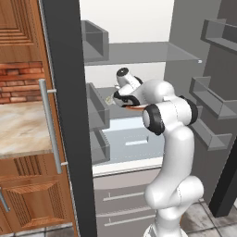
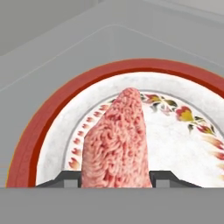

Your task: Retrieve the steak from the fridge and place it on the cutting board.

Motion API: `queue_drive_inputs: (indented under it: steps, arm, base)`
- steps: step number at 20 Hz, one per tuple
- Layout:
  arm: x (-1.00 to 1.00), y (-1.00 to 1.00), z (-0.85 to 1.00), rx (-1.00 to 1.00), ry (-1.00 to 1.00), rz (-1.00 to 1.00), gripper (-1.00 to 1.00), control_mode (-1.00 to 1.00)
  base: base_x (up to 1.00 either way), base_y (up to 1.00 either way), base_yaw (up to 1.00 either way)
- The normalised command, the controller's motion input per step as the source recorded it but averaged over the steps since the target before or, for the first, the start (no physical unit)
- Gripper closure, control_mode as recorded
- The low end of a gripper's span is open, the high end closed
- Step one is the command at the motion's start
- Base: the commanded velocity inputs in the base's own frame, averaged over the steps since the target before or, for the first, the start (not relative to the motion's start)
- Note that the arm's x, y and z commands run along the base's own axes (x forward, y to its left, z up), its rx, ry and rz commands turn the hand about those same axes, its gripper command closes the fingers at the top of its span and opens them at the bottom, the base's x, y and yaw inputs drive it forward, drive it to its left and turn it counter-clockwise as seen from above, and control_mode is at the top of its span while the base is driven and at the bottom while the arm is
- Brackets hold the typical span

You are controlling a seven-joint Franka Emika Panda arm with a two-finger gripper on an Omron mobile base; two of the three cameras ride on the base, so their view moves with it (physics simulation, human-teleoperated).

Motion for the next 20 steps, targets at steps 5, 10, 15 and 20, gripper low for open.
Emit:
queue_drive_inputs:
  steps: [5,10,15,20]
  arm:
    - [-0.25,0.00,0.00,0.00,-0.13,0.02,1.00,-1.00]
    - [-0.55,0.00,0.00,0.00,-0.15,0.06,1.00,-1.00]
    - [-0.48,-0.09,0.18,0.00,-0.08,0.07,1.00,-1.00]
    - [-0.41,-0.21,0.22,0.00,-0.02,0.08,1.00,-1.00]
  base:
    - [0.00,0.00,0.00]
    - [0.00,0.00,0.00]
    - [0.00,0.00,0.00]
    - [0.00,0.00,0.00]
